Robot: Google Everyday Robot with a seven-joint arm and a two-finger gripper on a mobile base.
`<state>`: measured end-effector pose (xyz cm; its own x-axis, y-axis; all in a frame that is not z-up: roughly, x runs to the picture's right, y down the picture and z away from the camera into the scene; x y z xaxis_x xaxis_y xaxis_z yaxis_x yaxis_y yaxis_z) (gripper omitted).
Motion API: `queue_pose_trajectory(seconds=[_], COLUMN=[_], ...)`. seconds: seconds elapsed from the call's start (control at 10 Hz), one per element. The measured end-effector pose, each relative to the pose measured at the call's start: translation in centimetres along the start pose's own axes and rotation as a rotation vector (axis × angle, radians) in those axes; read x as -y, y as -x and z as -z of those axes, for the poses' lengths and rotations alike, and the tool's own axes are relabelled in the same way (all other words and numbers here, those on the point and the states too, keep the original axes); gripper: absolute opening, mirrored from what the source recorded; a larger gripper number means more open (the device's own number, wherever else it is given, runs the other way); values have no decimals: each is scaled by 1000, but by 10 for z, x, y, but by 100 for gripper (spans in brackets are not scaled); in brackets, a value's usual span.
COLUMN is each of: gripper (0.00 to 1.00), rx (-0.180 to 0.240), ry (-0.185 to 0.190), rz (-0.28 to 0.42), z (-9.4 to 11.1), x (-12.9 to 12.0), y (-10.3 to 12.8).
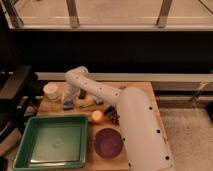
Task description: Wipe purple bowl with sponge
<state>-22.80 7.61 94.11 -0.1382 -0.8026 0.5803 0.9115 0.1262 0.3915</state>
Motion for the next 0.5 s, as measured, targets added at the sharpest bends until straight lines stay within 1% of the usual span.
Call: queue_pose_trajectory(seconds=[0.1, 0.3, 0.4, 0.5], gripper=[10, 10, 10, 10], rx=[-1, -16, -30, -52], ry=[-2, -20, -32, -46], rz=[-4, -37, -49, -52], z=[0, 4, 11, 27], x=[0, -15, -26, -32], y=[0, 1, 3, 2])
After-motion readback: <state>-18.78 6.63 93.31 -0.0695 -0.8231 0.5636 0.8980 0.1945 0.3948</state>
